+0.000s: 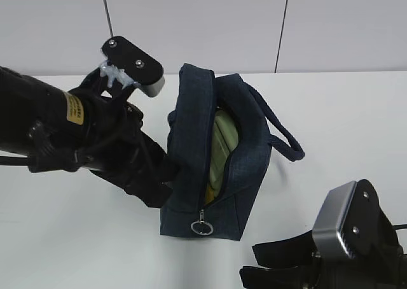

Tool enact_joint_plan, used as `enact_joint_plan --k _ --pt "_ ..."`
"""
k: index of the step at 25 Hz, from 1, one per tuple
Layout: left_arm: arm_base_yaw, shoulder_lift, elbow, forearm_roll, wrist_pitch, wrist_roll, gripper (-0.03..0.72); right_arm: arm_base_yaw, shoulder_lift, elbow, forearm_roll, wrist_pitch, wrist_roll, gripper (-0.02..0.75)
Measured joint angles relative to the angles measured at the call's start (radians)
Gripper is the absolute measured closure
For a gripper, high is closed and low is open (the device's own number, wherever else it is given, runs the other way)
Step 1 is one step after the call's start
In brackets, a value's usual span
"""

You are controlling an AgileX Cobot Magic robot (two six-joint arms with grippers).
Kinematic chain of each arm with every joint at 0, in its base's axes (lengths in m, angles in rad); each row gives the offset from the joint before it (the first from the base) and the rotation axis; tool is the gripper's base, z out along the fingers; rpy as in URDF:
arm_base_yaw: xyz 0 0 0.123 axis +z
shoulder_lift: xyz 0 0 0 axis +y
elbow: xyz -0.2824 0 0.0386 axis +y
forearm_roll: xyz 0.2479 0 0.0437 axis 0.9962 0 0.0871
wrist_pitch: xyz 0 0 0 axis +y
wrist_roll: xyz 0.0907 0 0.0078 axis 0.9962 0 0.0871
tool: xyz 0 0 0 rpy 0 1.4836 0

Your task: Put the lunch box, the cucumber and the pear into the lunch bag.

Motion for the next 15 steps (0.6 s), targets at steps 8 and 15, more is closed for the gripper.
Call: enact_joint_plan --k 8,15 --pt "0.000 -0.030 0.000 -0.044 -0.011 0.000 0.218 0.000 0.000 0.000 -0.006 -0.012 0.000 0.436" --pt "0.000 -0.009 0.000 -0.085 -0.080 0.000 0.238 0.000 0.000 0.000 -0.010 -0.024 0.000 0.436"
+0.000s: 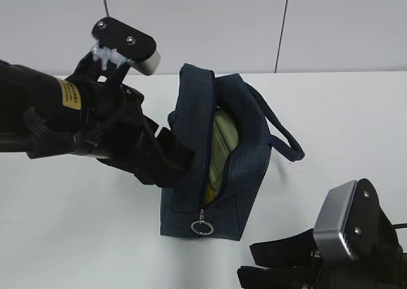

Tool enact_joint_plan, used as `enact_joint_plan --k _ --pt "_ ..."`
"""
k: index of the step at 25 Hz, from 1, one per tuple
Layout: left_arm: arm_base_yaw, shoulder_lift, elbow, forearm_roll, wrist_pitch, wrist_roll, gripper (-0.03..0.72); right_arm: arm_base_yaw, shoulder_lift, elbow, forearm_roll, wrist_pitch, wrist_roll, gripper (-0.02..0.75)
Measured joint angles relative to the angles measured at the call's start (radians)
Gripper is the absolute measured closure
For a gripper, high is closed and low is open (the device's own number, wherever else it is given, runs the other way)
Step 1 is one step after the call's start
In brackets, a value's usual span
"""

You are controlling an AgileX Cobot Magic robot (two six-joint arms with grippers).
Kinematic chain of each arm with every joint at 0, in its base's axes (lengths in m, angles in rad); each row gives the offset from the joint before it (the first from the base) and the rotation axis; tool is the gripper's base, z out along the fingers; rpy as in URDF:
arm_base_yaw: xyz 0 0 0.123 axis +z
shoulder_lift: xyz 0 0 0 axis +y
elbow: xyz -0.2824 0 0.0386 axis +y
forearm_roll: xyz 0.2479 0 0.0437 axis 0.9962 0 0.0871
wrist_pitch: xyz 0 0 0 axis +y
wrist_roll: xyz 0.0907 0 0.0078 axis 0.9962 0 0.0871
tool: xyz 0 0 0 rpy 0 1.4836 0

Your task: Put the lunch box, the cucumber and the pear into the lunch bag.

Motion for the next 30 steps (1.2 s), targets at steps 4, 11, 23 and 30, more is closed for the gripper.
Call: enact_joint_plan --k 4,11,23,30 --pt "0.000 0.028 0.000 0.009 -0.006 0.000 0.295 0.000 0.000 0.000 0.000 -0.004 0.000 0.436" --pt "0.000 0.030 0.000 0.012 -0.026 0.000 0.511 0.000 0.009 0.000 -0.001 -0.006 -0.002 0.436" --pt "0.000 0.030 0.000 0.012 -0.028 0.000 0.675 0.000 0.182 -0.016 -0.003 -0.153 -0.113 0.436" --pt "0.000 0.030 0.000 0.008 -0.031 0.000 0.676 0.000 0.309 -0.075 0.019 -0.182 -0.148 0.437"
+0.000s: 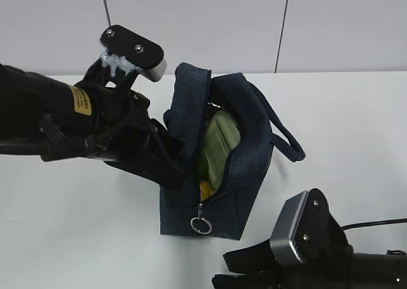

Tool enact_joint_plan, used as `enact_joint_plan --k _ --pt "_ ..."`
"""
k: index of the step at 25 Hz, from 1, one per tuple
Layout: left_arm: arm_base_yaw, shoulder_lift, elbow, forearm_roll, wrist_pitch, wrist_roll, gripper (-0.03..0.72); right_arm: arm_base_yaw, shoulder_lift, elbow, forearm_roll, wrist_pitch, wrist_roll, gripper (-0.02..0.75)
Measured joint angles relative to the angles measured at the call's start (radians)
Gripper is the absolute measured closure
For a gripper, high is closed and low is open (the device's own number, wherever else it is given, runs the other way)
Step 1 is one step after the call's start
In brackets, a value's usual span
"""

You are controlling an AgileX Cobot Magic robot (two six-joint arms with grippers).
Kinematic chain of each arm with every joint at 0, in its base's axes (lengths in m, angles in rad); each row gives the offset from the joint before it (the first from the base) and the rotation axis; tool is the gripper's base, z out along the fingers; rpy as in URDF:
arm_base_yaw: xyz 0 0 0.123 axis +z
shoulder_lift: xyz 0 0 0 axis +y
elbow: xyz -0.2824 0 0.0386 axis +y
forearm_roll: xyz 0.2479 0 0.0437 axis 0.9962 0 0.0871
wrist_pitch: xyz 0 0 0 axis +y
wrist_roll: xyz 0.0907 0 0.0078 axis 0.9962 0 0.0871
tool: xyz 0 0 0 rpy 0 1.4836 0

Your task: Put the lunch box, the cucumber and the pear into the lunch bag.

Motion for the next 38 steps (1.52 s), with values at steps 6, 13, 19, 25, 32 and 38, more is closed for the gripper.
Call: enact_joint_plan --k 6,13,19,25,32,38 --pt "0.000 0.000 0.000 -0.006 -0.001 0.000 0.677 0.000 0.029 -0.030 0.082 -0.004 -0.059 0.437" --pt "0.000 0.000 0.000 -0.012 -0.004 0.000 0.678 0.000 0.029 -0.083 0.100 -0.002 -0.077 0.467" --pt "0.000 0.000 0.000 -0.012 -0.011 0.000 0.678 0.000 0.029 -0.087 0.124 0.007 -0.142 0.493" --pt "0.000 0.000 0.000 -0.014 -0.016 0.000 0.678 0.000 0.029 -0.092 0.187 0.052 -0.204 0.494" --pt "0.000 0.000 0.000 -0.020 -0.026 0.000 0.678 0.000 0.029 -0.097 0.198 0.056 -0.227 0.494" --pt "0.000 0.000 0.000 -0.039 -0.027 0.000 0.678 0.000 0.059 -0.097 0.198 0.056 -0.244 0.494"
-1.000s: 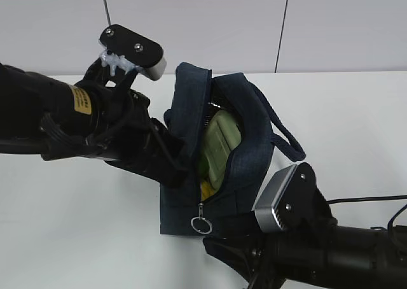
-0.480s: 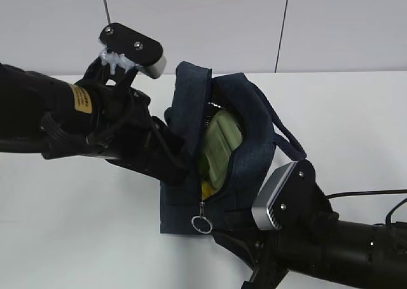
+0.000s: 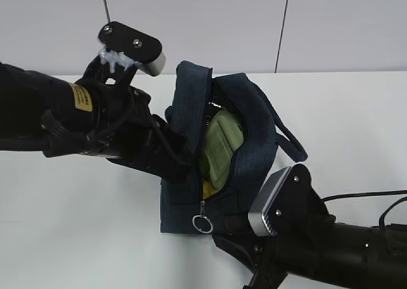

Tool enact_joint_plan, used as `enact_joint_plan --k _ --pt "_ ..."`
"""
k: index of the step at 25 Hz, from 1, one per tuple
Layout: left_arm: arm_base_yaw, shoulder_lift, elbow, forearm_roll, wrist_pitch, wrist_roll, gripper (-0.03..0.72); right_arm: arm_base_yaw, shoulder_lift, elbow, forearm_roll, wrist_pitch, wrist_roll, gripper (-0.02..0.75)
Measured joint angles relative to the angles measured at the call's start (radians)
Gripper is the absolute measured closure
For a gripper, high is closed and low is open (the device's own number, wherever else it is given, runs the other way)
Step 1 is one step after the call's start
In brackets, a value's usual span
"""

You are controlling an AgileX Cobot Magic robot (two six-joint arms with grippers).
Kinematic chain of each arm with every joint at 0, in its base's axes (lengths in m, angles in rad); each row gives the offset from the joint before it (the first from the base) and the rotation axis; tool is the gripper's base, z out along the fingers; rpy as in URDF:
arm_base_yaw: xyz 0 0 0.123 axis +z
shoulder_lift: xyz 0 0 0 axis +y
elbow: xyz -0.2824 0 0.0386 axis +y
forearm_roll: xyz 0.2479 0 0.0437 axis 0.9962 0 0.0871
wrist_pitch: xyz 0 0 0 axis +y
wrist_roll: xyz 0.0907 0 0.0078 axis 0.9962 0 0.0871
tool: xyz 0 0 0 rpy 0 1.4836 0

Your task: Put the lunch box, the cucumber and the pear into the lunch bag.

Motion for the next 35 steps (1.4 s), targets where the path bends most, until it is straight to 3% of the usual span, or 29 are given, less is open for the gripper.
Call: enact_joint_plan --k 11,35 --pt "0.000 0.000 0.000 -0.010 -0.004 0.000 0.678 0.000 0.122 -0.020 0.000 -0.088 -0.022 0.494" --pt "0.000 0.000 0.000 -0.018 -0.007 0.000 0.678 0.000 0.132 -0.087 0.014 -0.028 -0.023 0.494"
